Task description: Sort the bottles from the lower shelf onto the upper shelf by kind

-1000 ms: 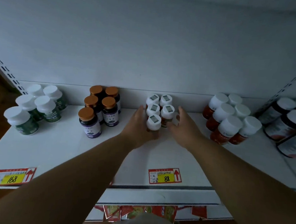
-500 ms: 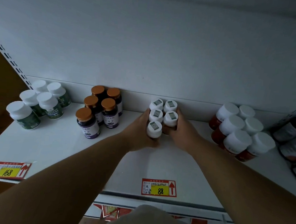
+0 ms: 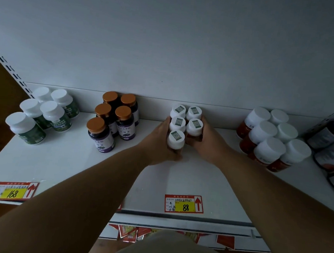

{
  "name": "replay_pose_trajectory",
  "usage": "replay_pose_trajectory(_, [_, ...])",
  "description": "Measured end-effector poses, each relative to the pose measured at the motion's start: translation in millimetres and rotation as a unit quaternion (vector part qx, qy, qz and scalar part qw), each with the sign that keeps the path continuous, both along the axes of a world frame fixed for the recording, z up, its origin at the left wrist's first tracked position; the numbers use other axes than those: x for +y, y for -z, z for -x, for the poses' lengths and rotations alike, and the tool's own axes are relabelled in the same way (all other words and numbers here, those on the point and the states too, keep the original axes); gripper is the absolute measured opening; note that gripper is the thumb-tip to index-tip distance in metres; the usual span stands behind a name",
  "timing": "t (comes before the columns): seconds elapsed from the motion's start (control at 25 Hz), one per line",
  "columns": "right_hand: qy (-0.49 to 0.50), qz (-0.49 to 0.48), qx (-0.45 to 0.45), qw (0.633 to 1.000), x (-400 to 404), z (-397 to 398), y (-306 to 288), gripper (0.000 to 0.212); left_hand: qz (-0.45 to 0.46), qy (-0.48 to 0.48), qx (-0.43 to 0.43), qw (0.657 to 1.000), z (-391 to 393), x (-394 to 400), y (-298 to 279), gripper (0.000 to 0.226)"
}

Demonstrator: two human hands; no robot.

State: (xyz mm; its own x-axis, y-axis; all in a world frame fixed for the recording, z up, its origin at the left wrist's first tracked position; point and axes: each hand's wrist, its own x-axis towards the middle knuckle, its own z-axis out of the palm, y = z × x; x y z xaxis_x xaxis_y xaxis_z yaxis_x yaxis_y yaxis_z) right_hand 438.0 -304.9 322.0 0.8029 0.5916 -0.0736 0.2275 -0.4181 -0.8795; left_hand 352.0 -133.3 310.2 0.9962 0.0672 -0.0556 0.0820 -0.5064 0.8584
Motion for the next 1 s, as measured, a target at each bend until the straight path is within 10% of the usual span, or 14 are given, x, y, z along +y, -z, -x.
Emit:
replay_pose_trajectory(0.28, [0.157, 0.072, -0.204, 0.964, -7.6, 86.6, 7.4, 0.036, -0.125, -0.122, 0.028, 0.984, 53.9, -6.1, -3.1, 0.077])
replay_pose_trajectory(0.52, [0.164, 0.042, -0.172, 0.971, 17.2, 90.0, 14.3, 0.027, -0.136, -0.124, 0.004, 0.983, 48.0, -5.8, -7.1, 0.03])
replay_pose_trajectory(1.0, [0.163, 0.065, -0.168, 0.97, -27.8, 108.6, 4.0, 0.03, -0.131, -0.141, -0.057, 0.98, 95.3, -48.9, -14.0, 0.03])
